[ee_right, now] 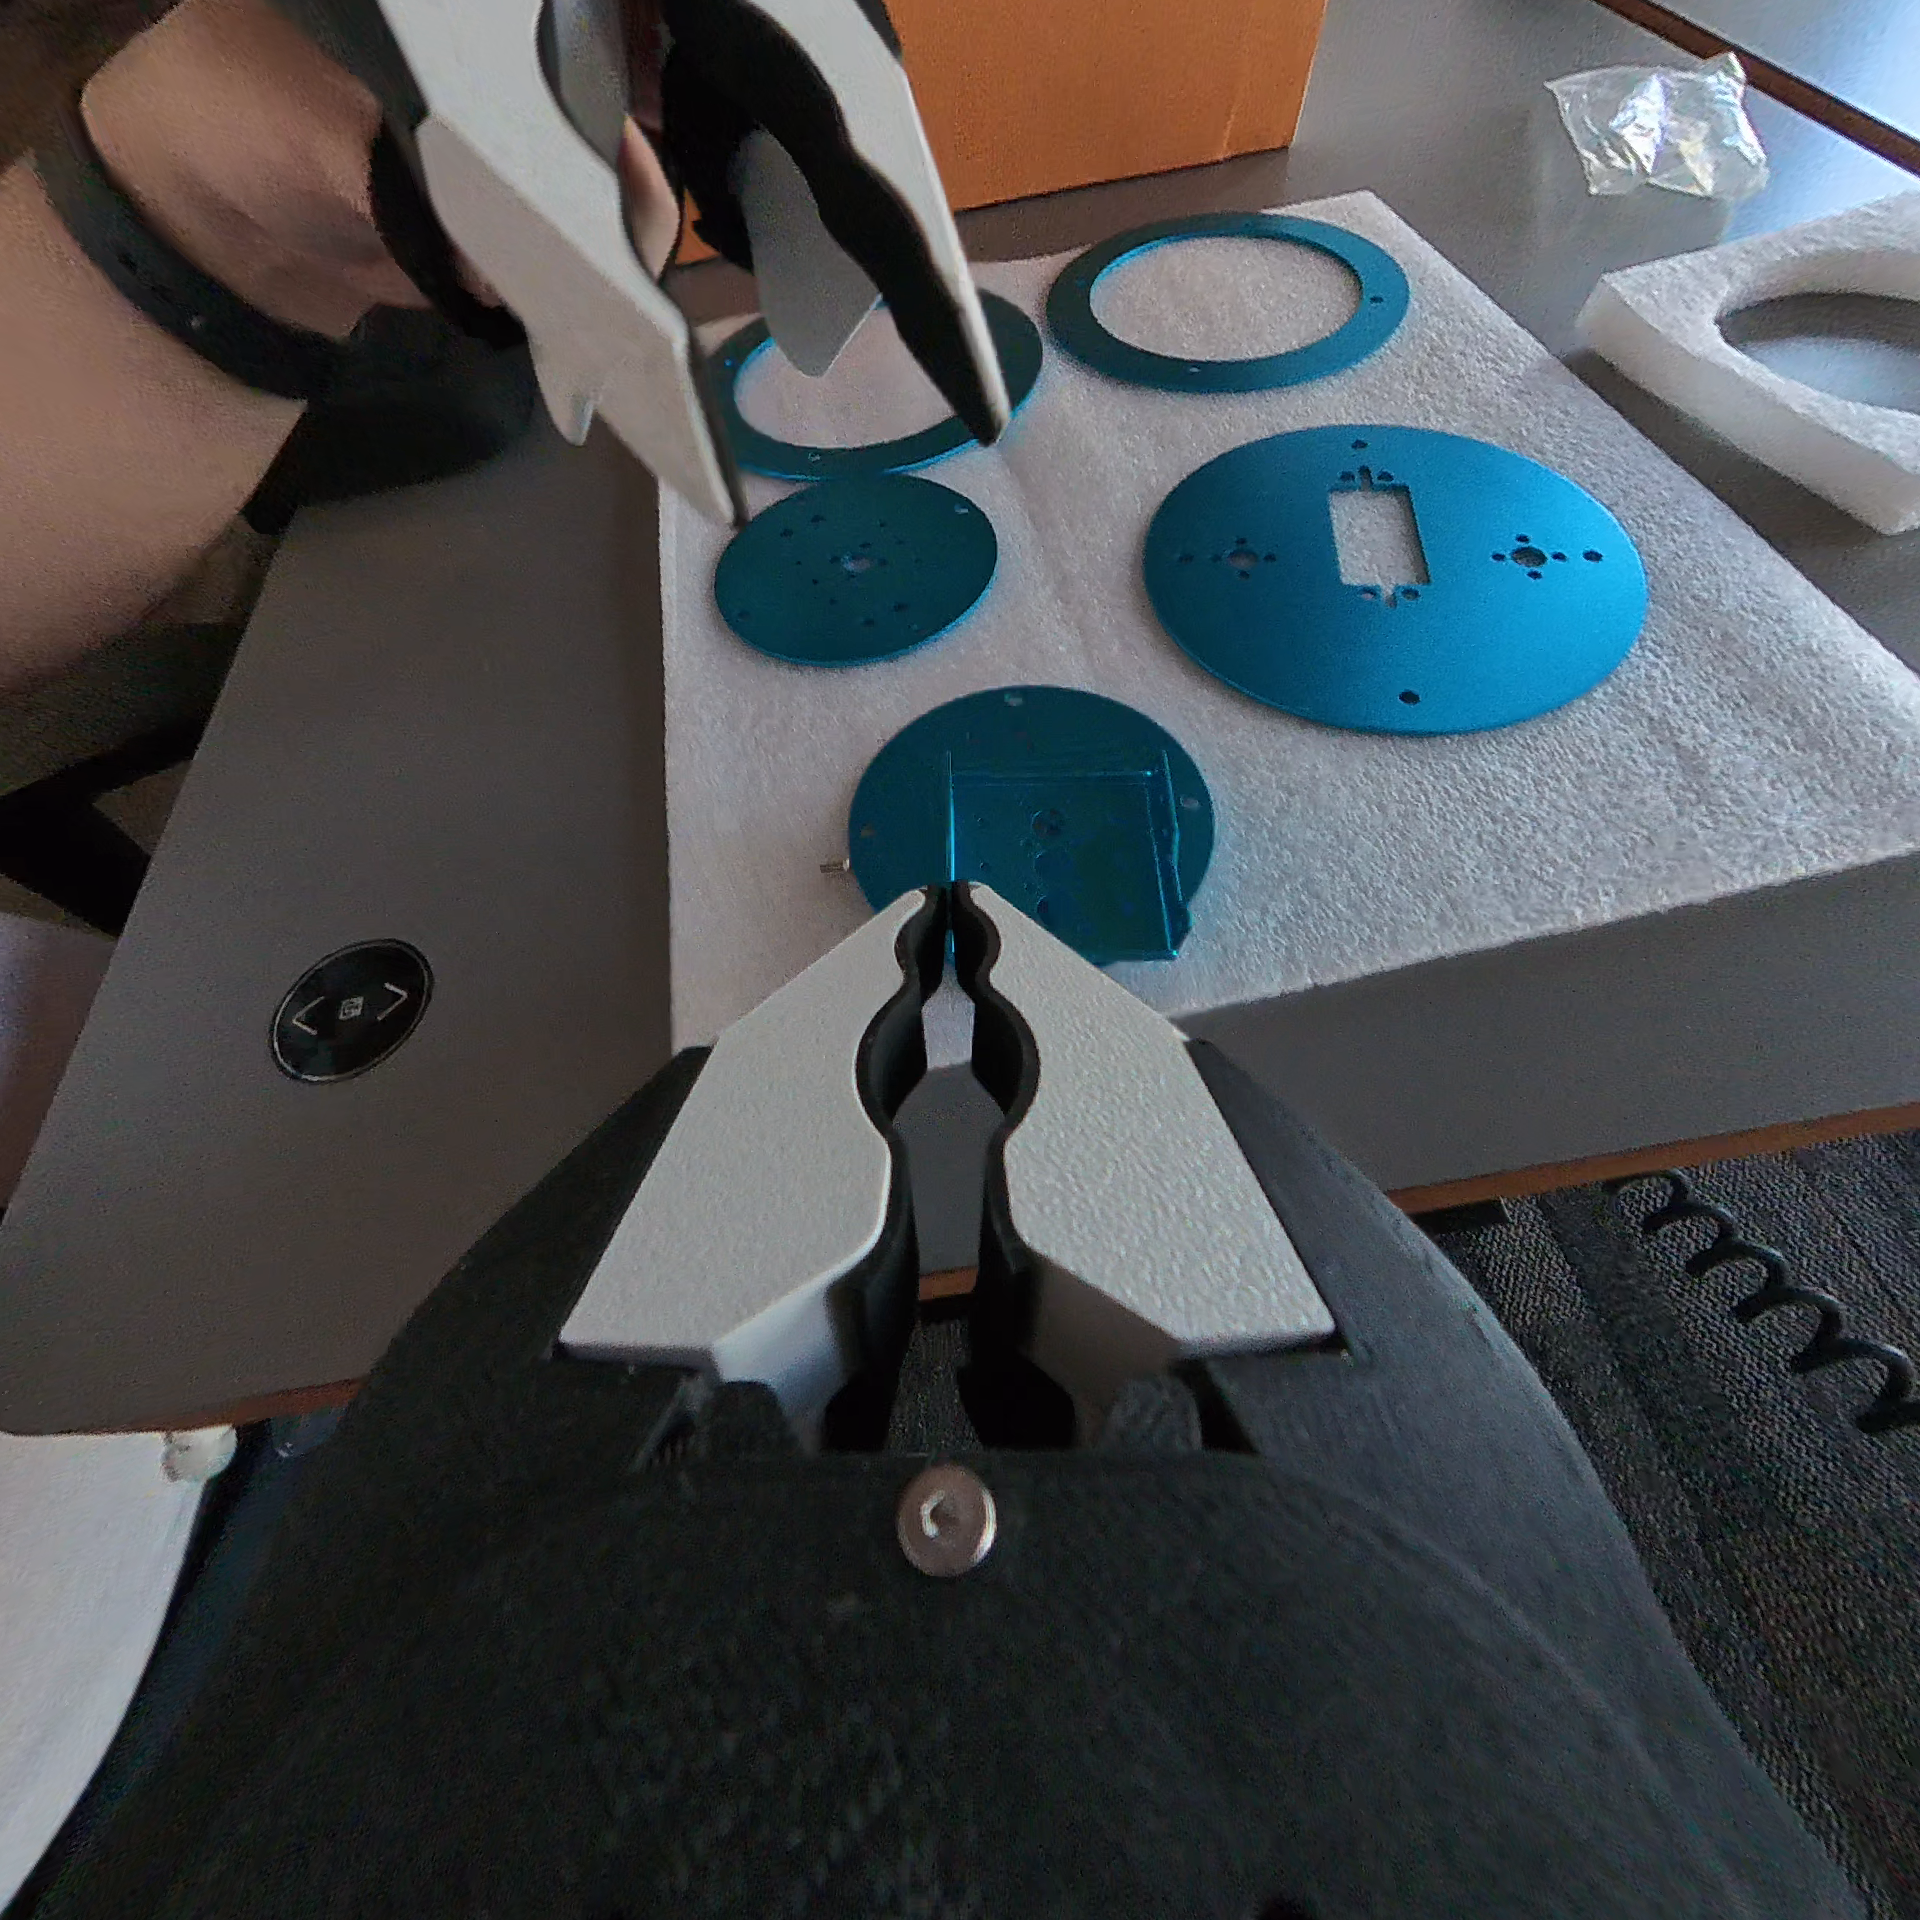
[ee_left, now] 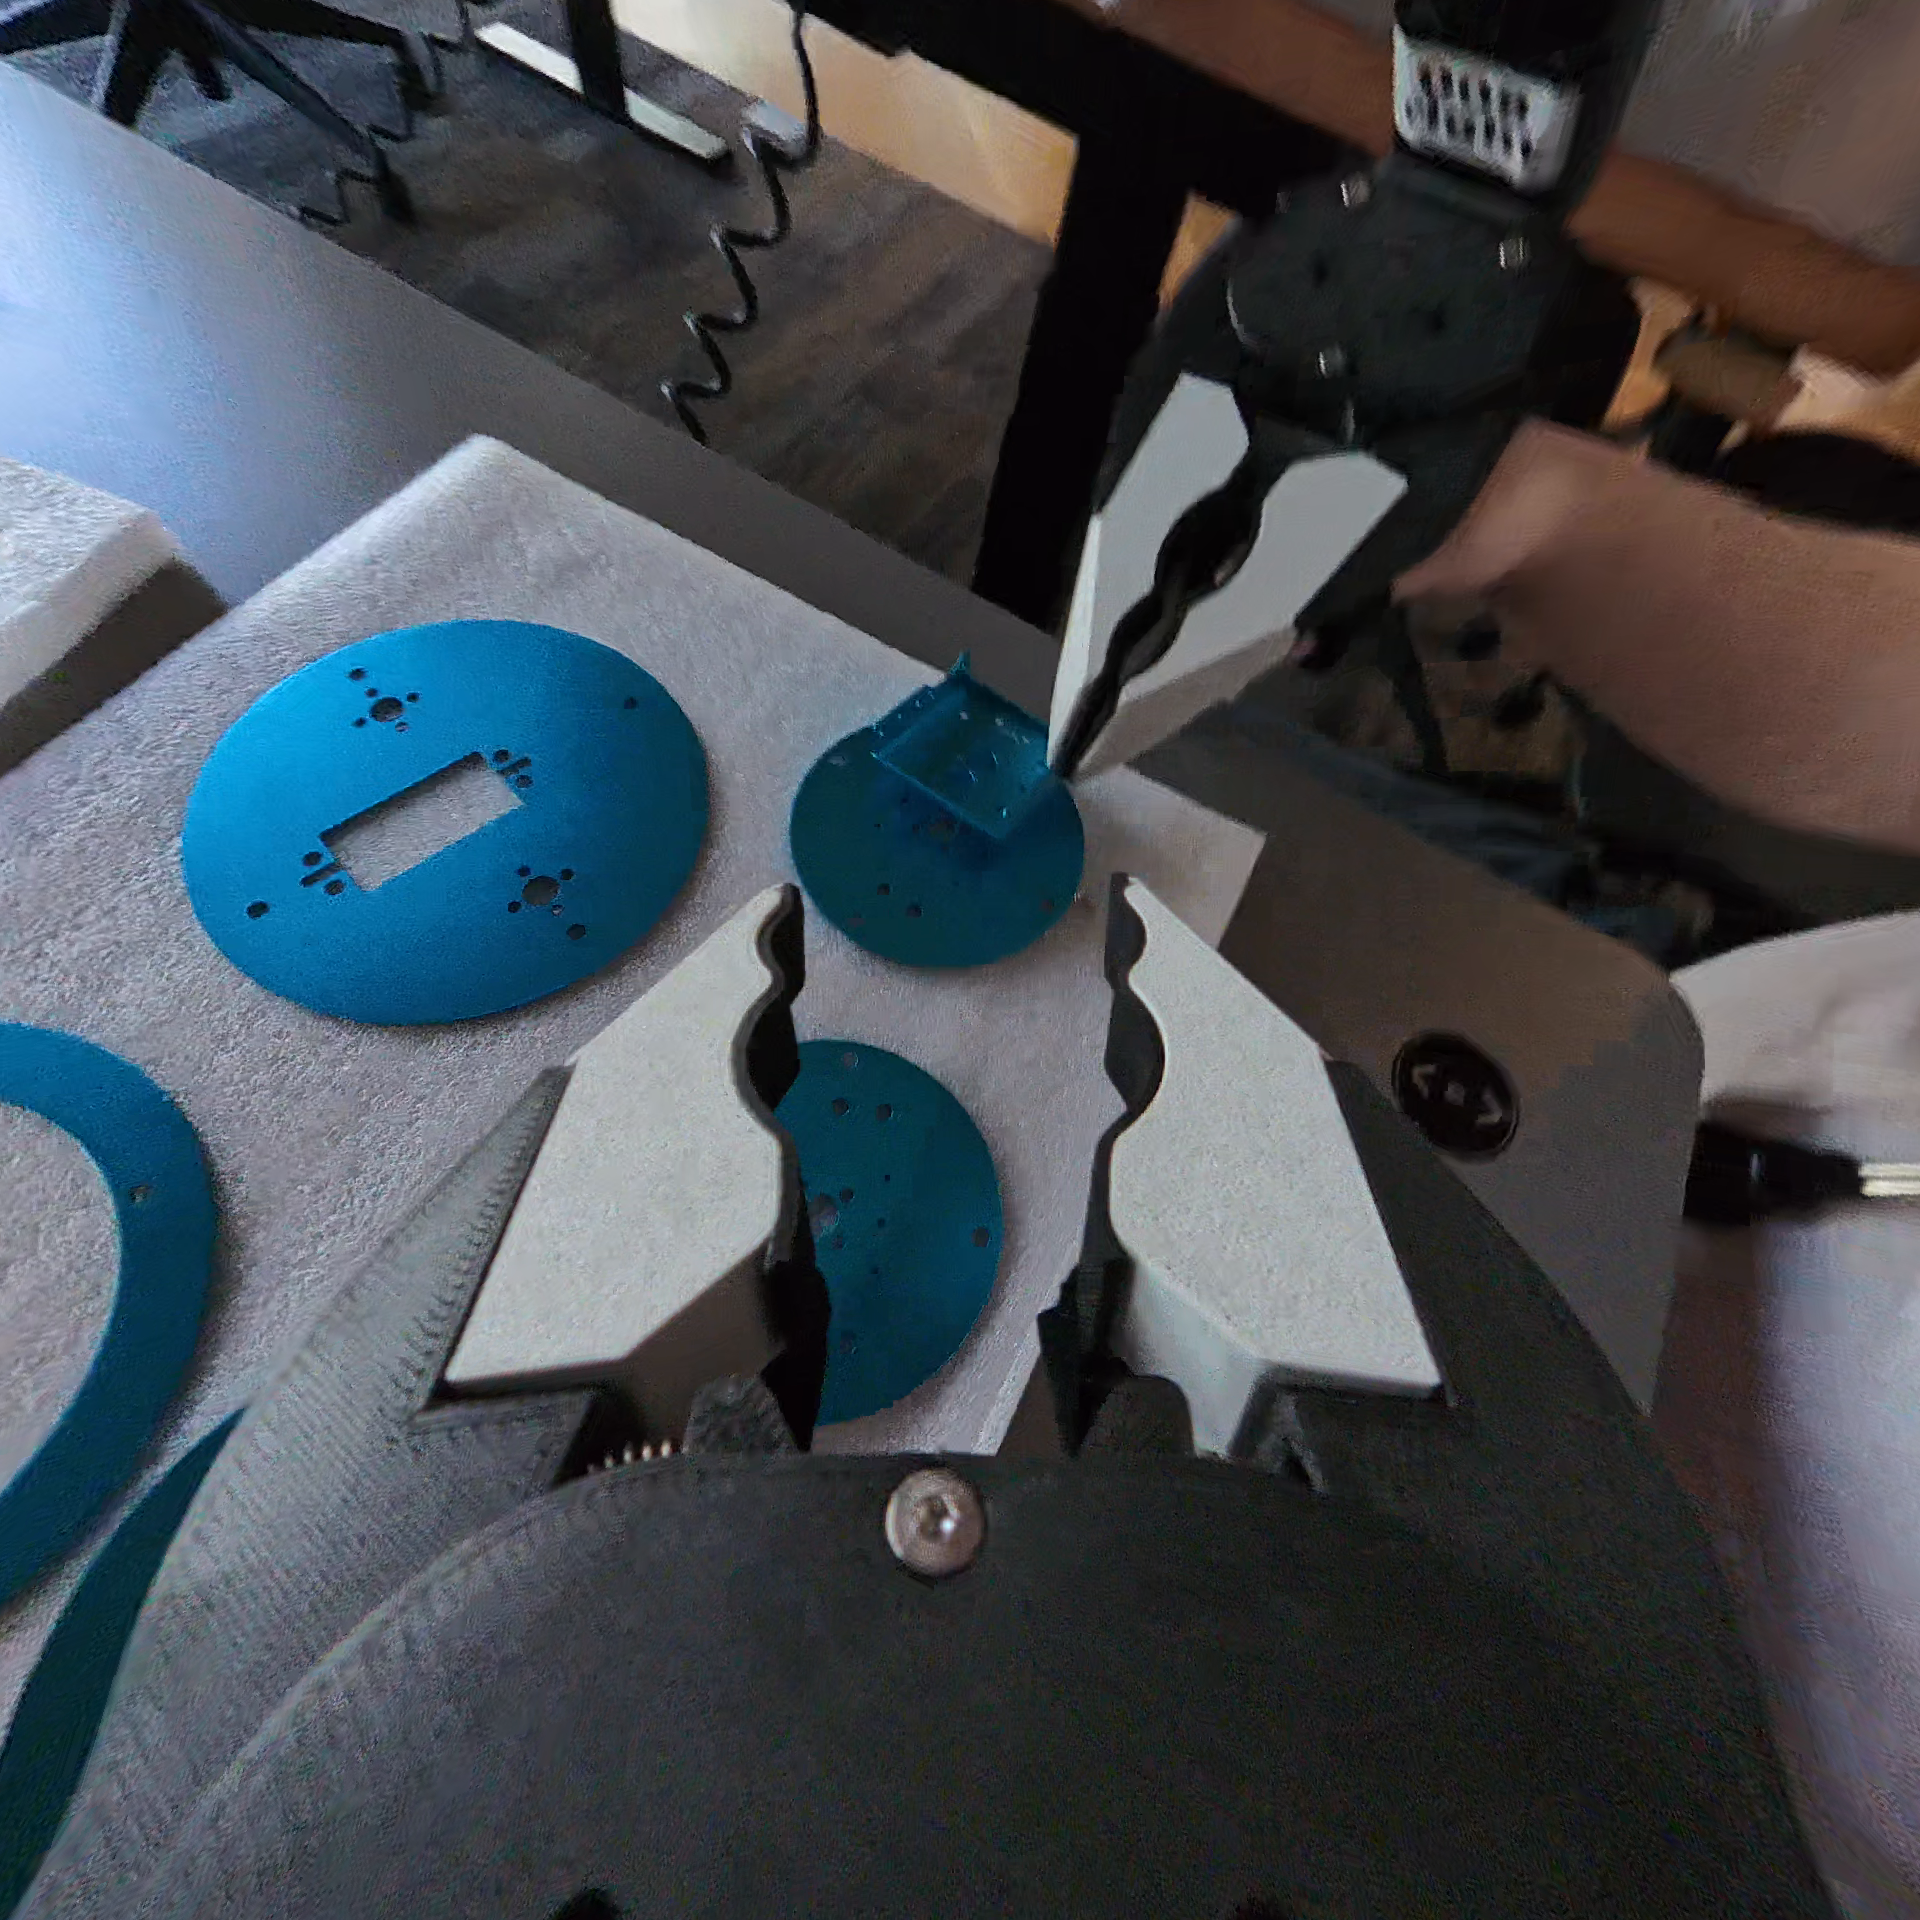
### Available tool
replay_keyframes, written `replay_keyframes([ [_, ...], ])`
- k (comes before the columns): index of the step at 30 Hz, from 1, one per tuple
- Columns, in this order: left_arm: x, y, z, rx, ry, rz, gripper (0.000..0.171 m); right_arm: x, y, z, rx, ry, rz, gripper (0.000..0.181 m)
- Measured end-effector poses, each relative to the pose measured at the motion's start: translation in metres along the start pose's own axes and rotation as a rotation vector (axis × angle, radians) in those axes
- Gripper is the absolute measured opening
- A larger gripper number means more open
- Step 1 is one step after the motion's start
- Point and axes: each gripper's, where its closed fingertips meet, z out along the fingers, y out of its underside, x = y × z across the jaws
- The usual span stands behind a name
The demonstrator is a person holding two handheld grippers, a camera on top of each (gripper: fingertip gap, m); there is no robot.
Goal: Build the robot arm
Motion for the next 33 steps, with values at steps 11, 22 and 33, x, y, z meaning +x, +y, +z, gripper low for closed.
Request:
replay_keyframes([
  [11, -0.009, 0.027, 0.041, -0.317, 0.212, 0.419, 0.101, -0.011, 0.007, -0.014, 0.07, -0.027, 0.037, 0.0],
  [22, -0.005, 0.024, 0.057, -0.428, 0.359, 0.587, 0.085, -0.019, 0.015, -0.024, 0.081, -0.058, 0.067, 0.0],
  [33, -0.01, 0.03, 0.065, -0.389, 0.421, 0.567, 0.075, -0.022, 0.018, -0.022, 0.088, -0.095, 0.079, 0.0],
])
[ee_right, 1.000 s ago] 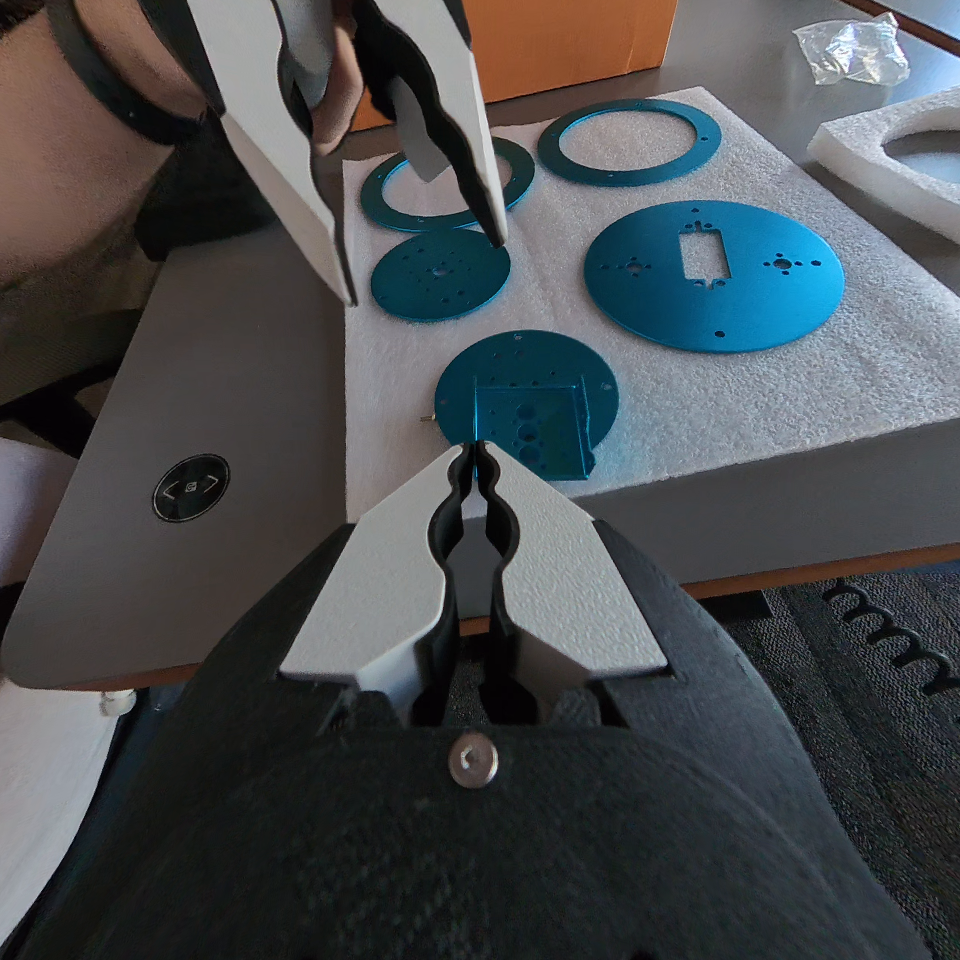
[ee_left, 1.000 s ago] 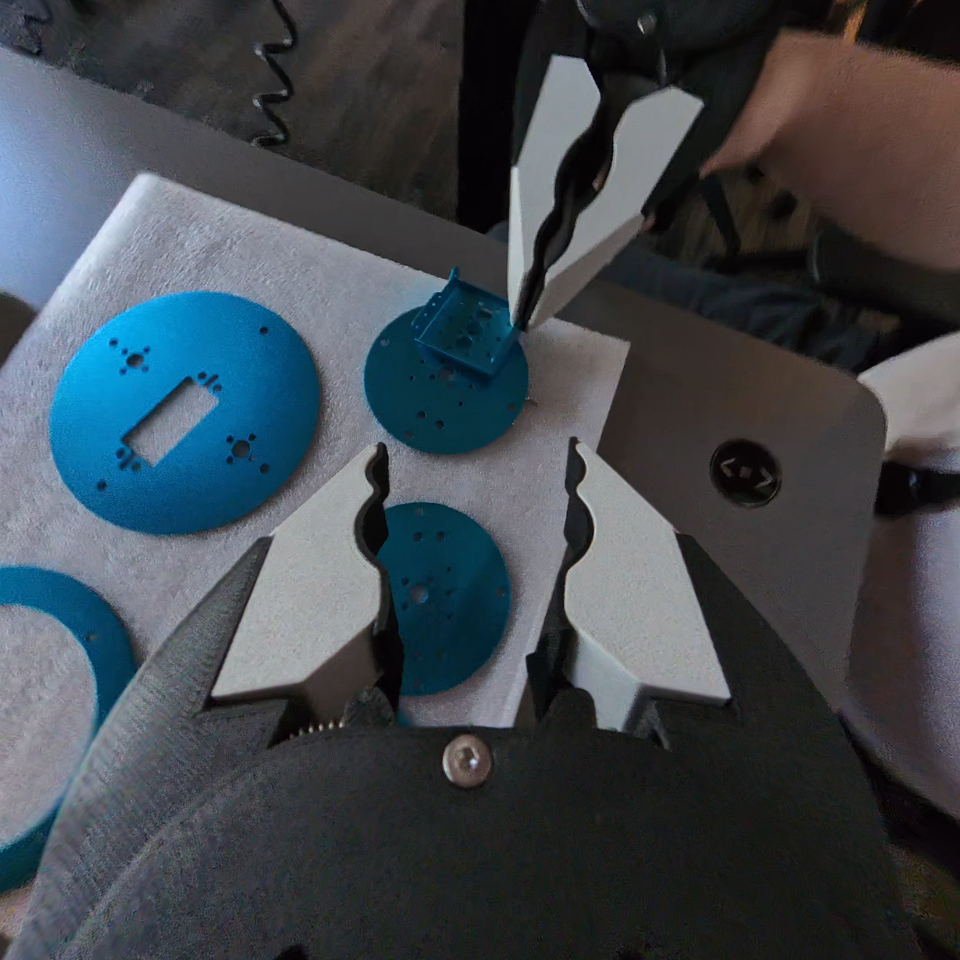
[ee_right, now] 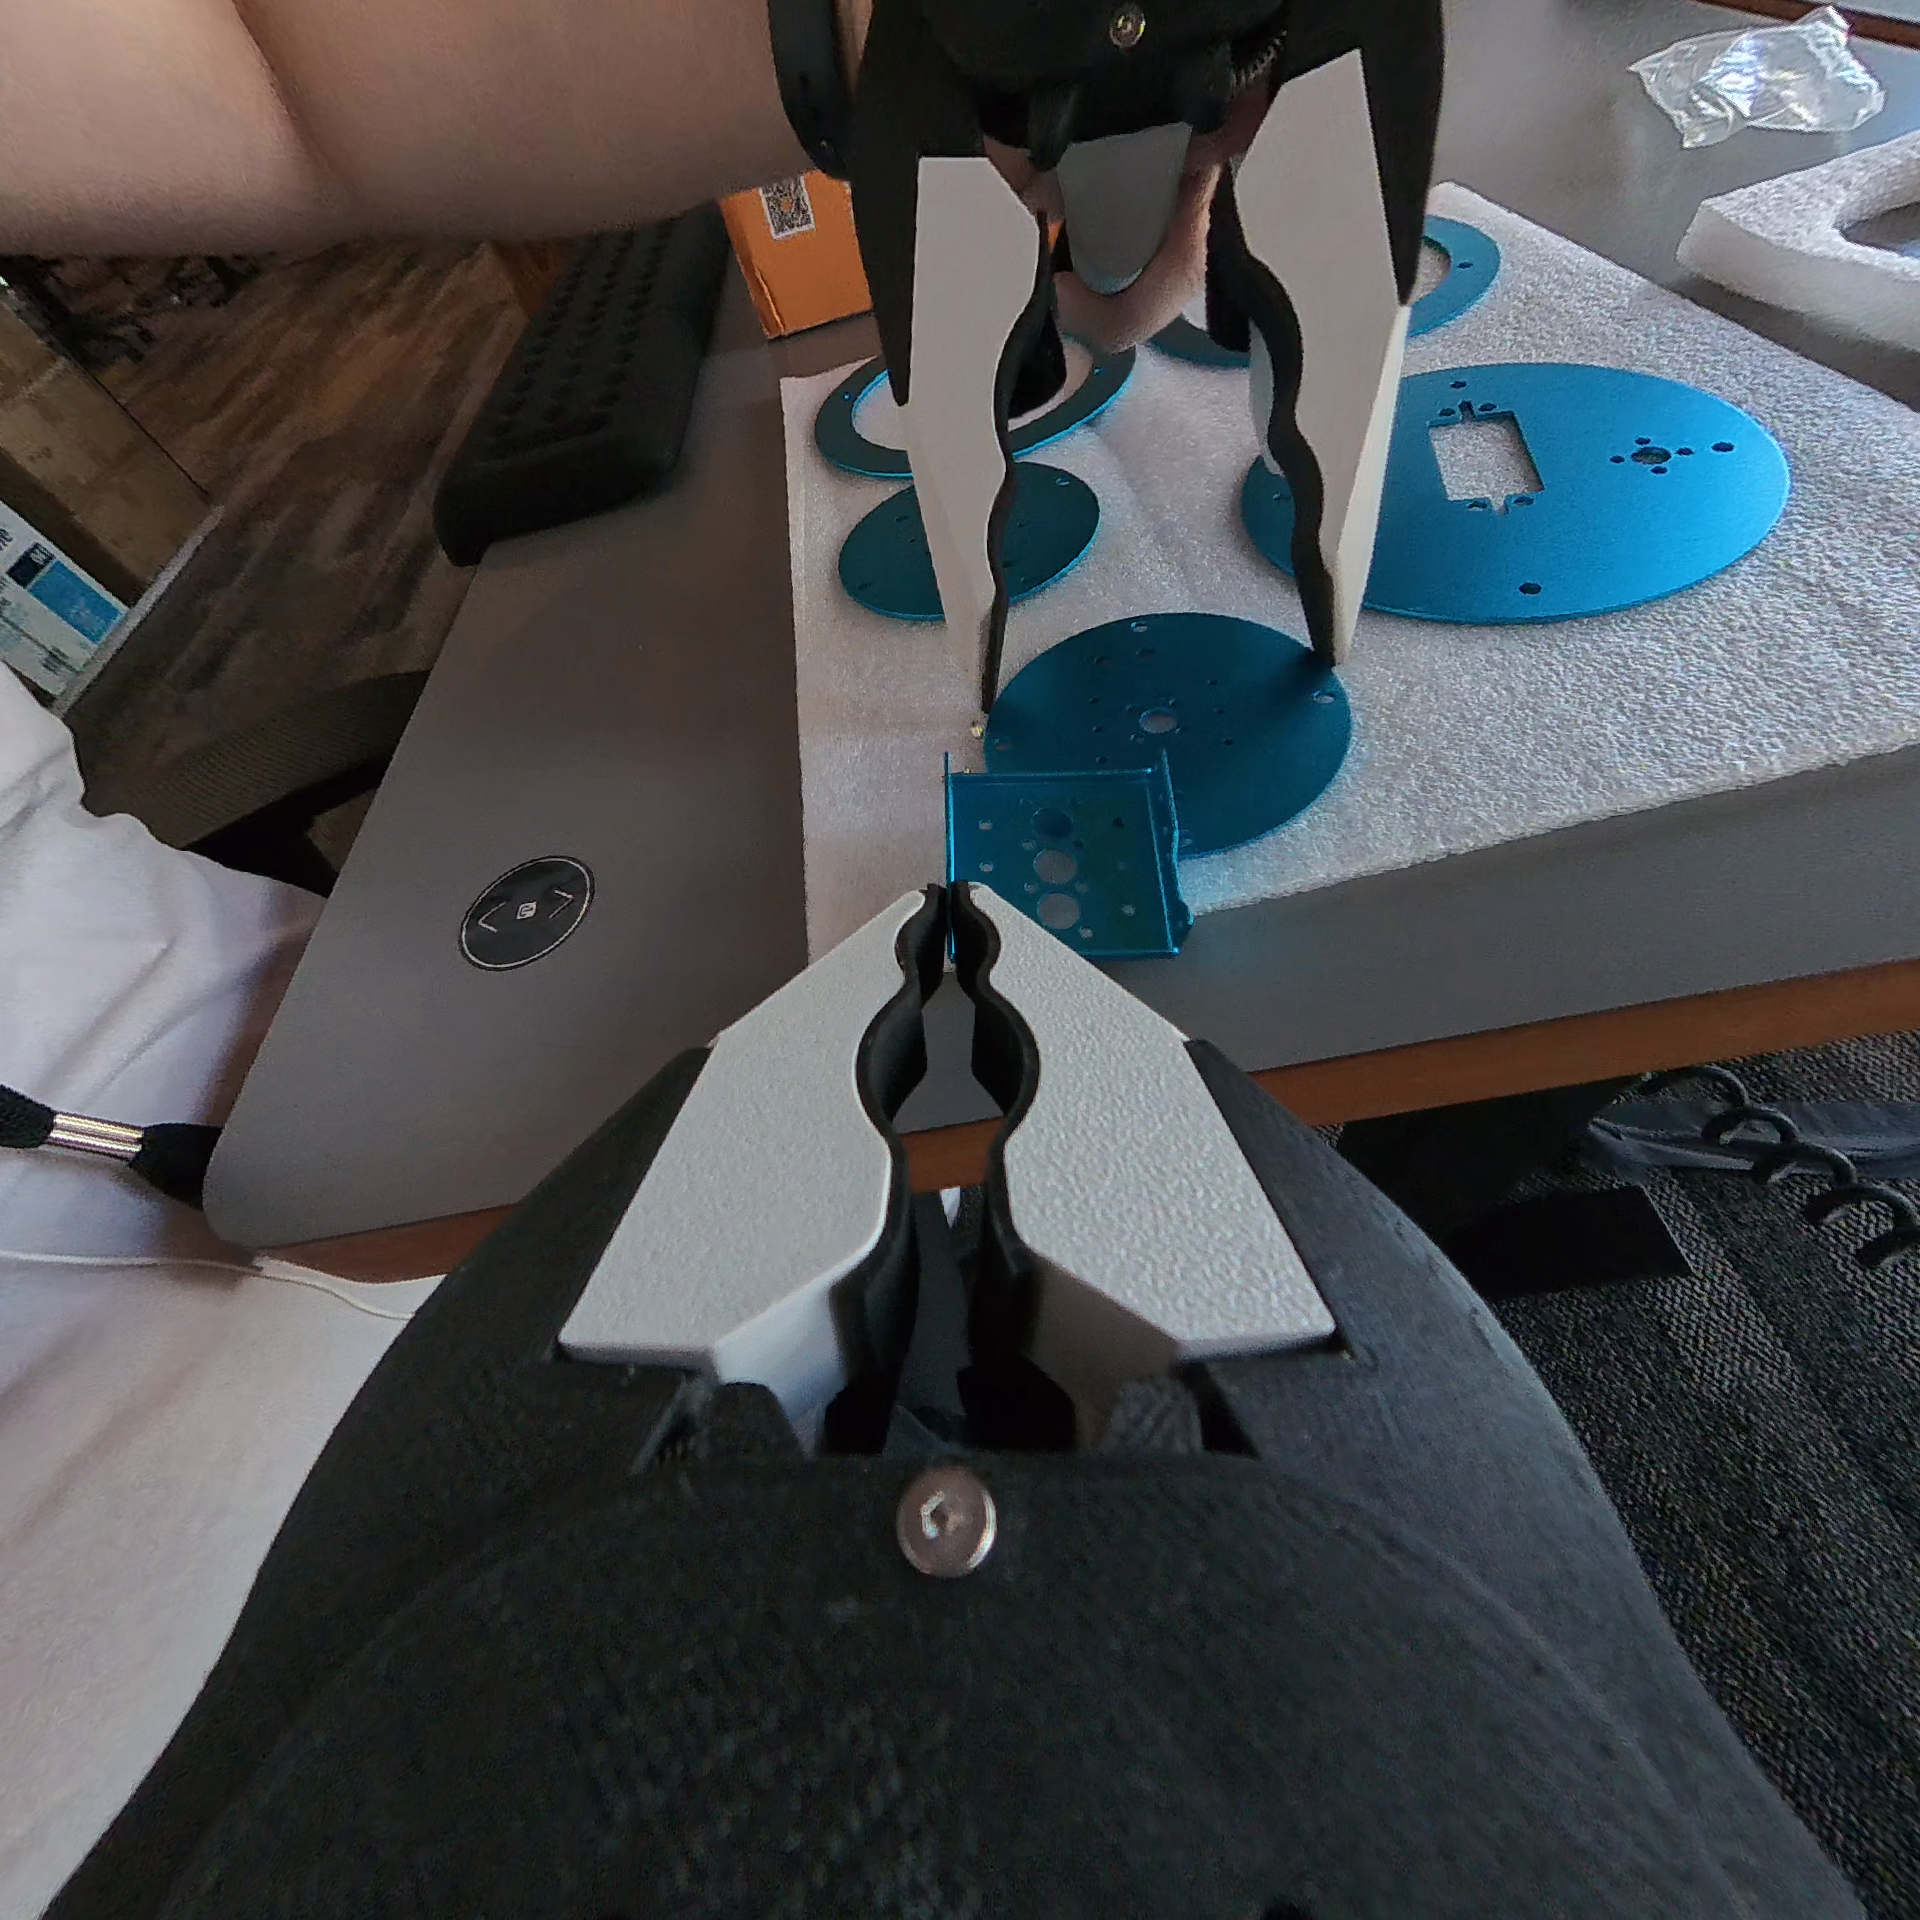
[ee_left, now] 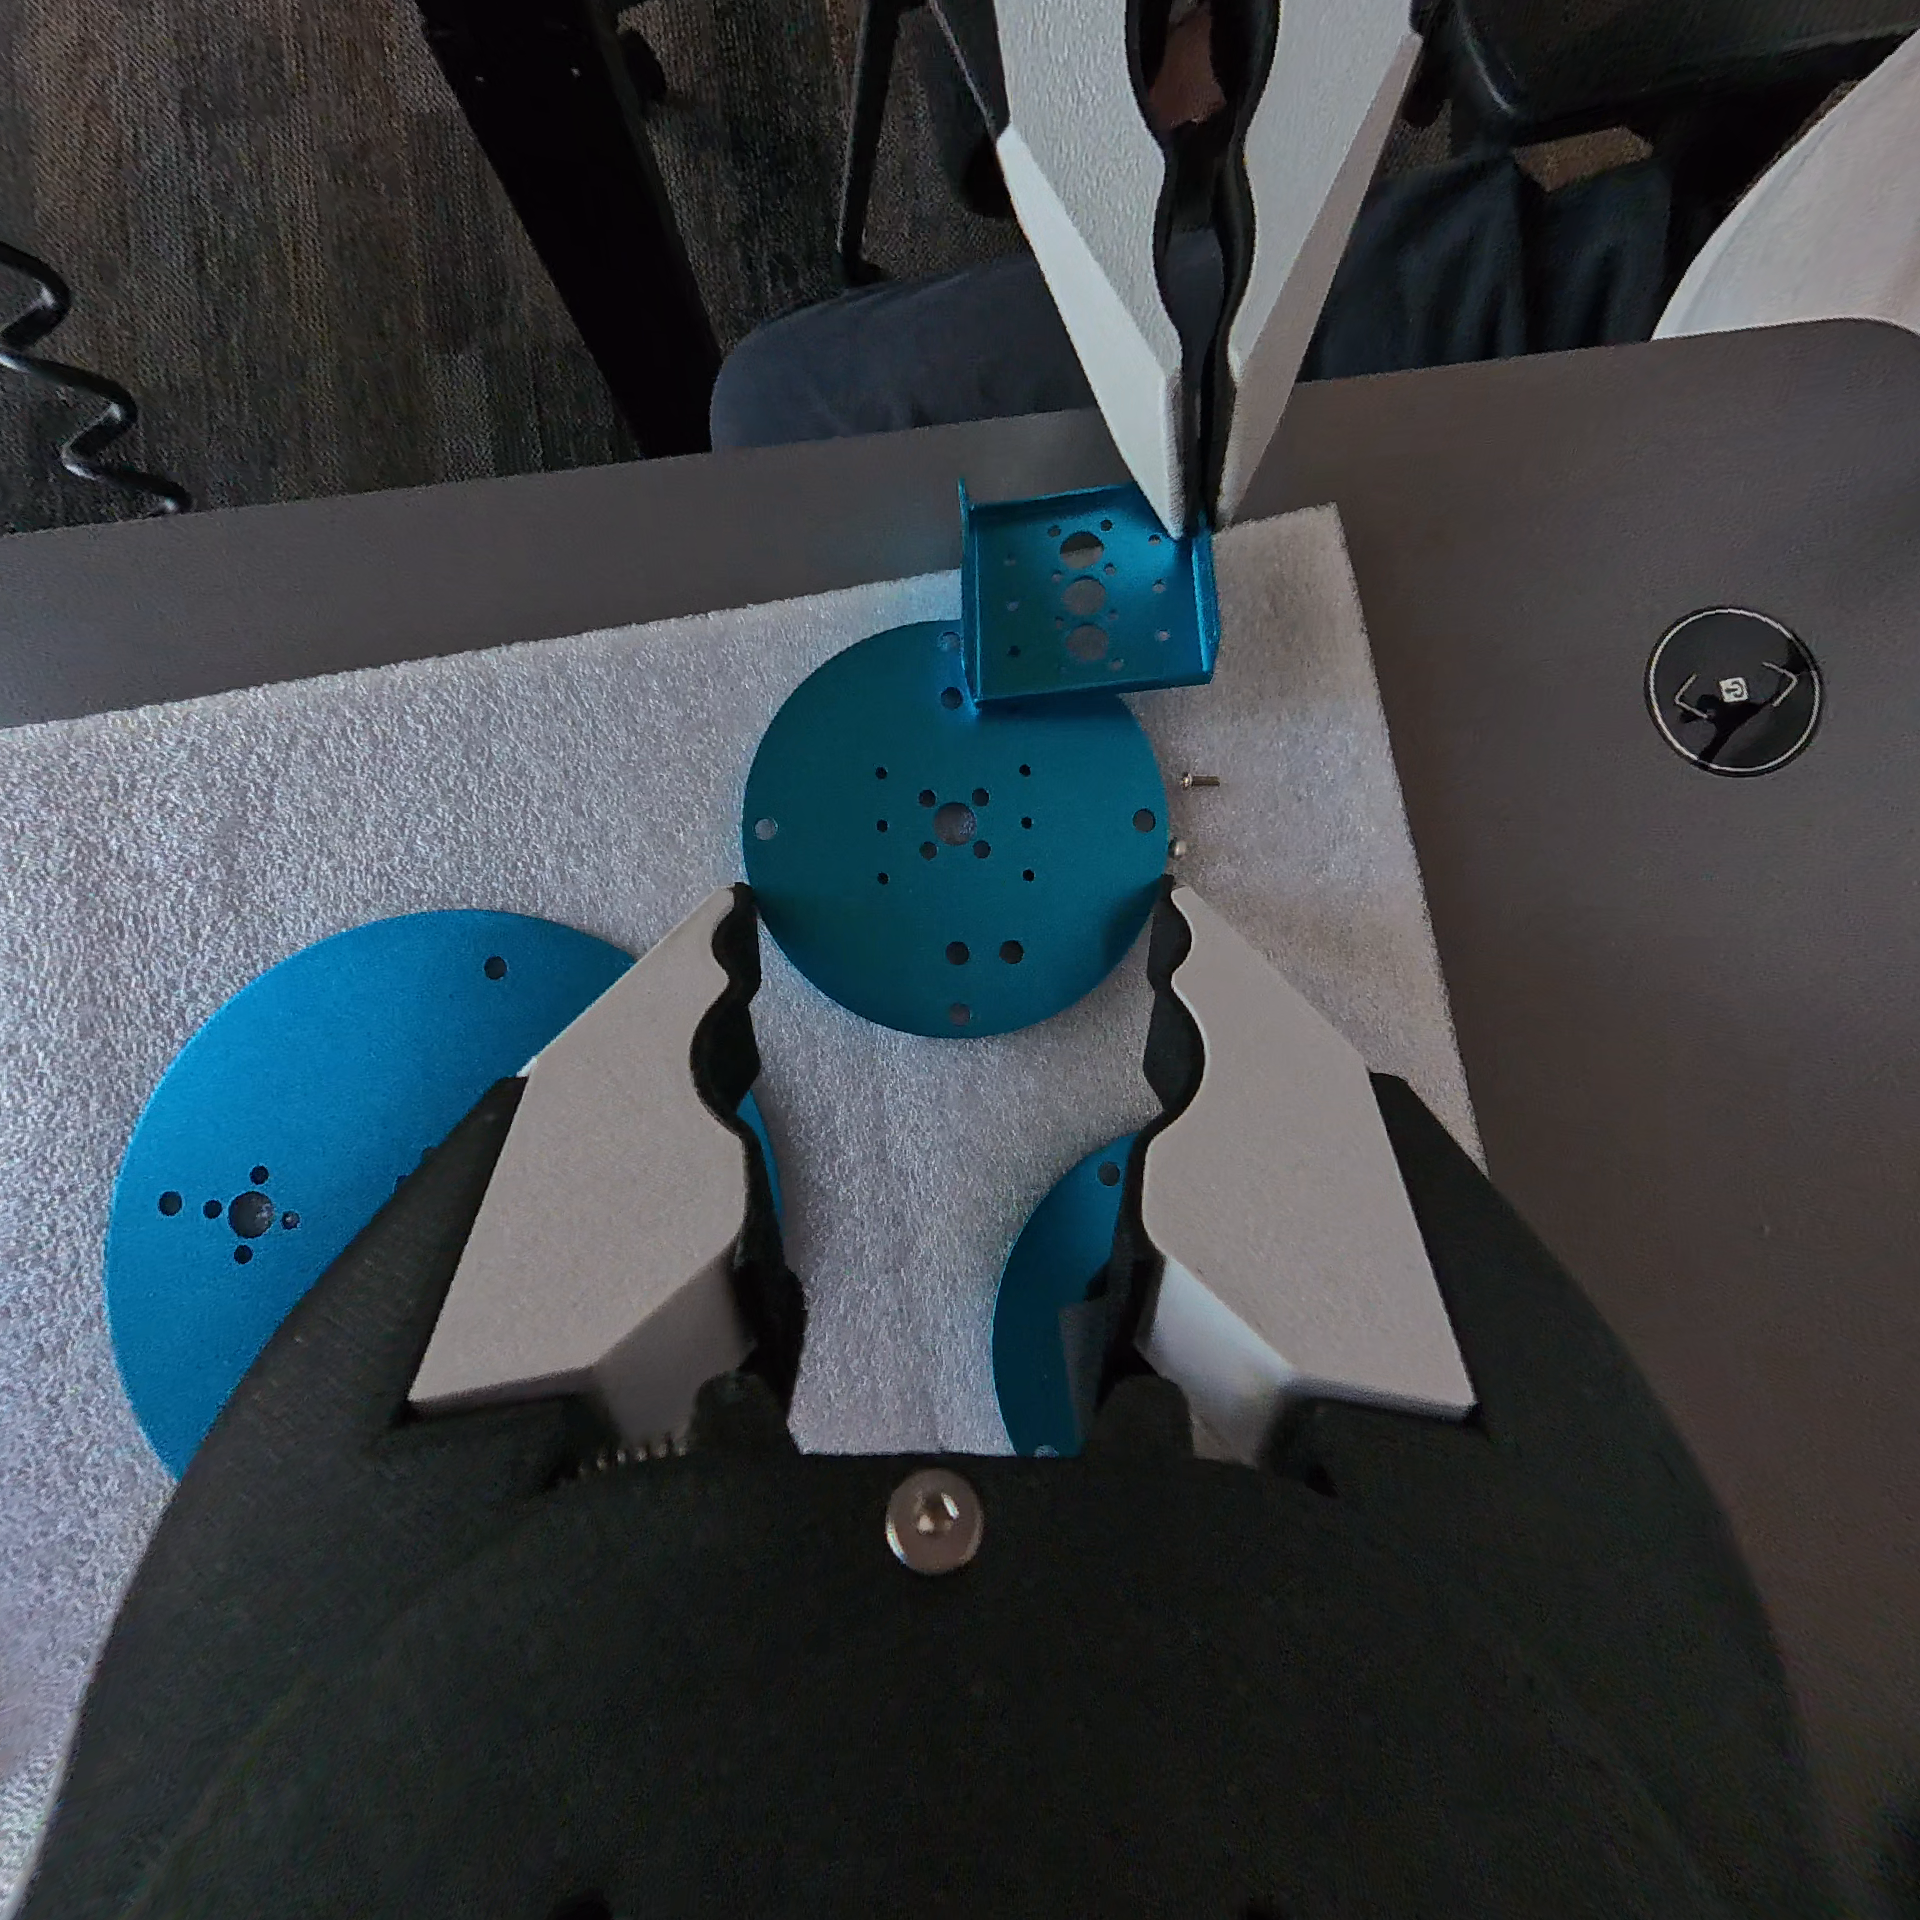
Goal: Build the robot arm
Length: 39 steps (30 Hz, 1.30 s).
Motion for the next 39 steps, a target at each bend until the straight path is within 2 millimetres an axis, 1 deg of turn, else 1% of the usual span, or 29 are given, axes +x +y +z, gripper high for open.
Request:
replay_keyframes([
  [4, 0.002, 0.0, -0.002, -0.006, -0.018, -0.002, 0.074, 0.001, -0.002, 0.001, 0.013, -0.011, 0.005, 0.0],
  [7, 0.004, -0.001, -0.008, -0.002, -0.012, -0.061, 0.074, 0.001, -0.007, 0.002, 0.026, -0.021, 0.009, 0.0],
  [10, 0.003, -0.002, -0.02, 0.034, -0.035, -0.161, 0.074, 0.0, -0.011, 0.004, 0.04, -0.03, 0.014, 0.0],
  [13, 0.004, 0.005, -0.038, 0.066, -0.096, -0.279, 0.074, -0.002, -0.016, 0.005, 0.059, -0.031, 0.011, 0.0],
  [15, 0.006, 0.008, -0.051, 0.119, -0.132, -0.38, 0.074, 0.003, -0.018, 0.006, 0.054, -0.009, 0.02, 0.0],
  [17, 0.01, 0.014, -0.062, 0.155, -0.167, -0.461, 0.074, 0.013, -0.02, 0.009, 0.035, 0.019, 0.031, 0.0],
  [20, 0.019, 0.025, -0.076, 0.181, -0.238, -0.531, 0.074, 0.027, -0.025, 0.019, -0.011, 0.031, 0.007, 0.0],
  [22, 0.025, 0.033, -0.08, 0.175, -0.286, -0.551, 0.073, 0.037, -0.024, 0.028, -0.083, 0.054, -0.034, 0.0],
  [23, 0.028, 0.037, -0.082, 0.175, -0.31, -0.56, 0.073, 0.038, -0.022, 0.032, -0.121, 0.046, -0.051, 0.0],
  [25, 0.035, 0.041, -0.085, 0.179, -0.341, -0.578, 0.074, 0.037, -0.024, 0.036, -0.158, 0.046, -0.051, 0.013],
  [27, 0.041, 0.046, -0.086, 0.158, -0.373, -0.584, 0.073, 0.024, -0.037, 0.035, -0.12, 0.014, -0.05, 0.011],
  [28, 0.044, 0.047, -0.086, 0.151, -0.389, -0.587, 0.074, 0.015, -0.041, 0.036, -0.114, -0.007, -0.049, 0.004],
  [30, 0.049, 0.044, -0.086, 0.158, -0.405, -0.592, 0.073, 0.003, -0.035, 0.045, -0.181, -0.017, -0.002, 0.003],
  [31, 0.05, 0.044, -0.086, 0.157, -0.423, -0.596, 0.073, 0.0, -0.03, 0.049, -0.22, -0.006, 0.011, 0.007],
  [32, 0.051, 0.045, -0.085, 0.148, -0.439, -0.6, 0.073, -0.001, -0.026, 0.052, -0.253, 0.017, 0.012, 0.01],
  [34, 0.055, 0.047, -0.082, 0.131, -0.446, -0.604, 0.074, 0.005, -0.022, 0.056, -0.276, 0.097, -0.014, 0.01],
  [37, 0.06, 0.052, -0.077, 0.105, -0.464, -0.61, 0.073, 0.007, -0.013, 0.059, -0.335, 0.132, -0.019, 0.009],
  [39, 0.063, 0.055, -0.075, 0.097, -0.468, -0.609, 0.074, 0.007, -0.013, 0.06, -0.329, 0.136, -0.035, 0.007],
])
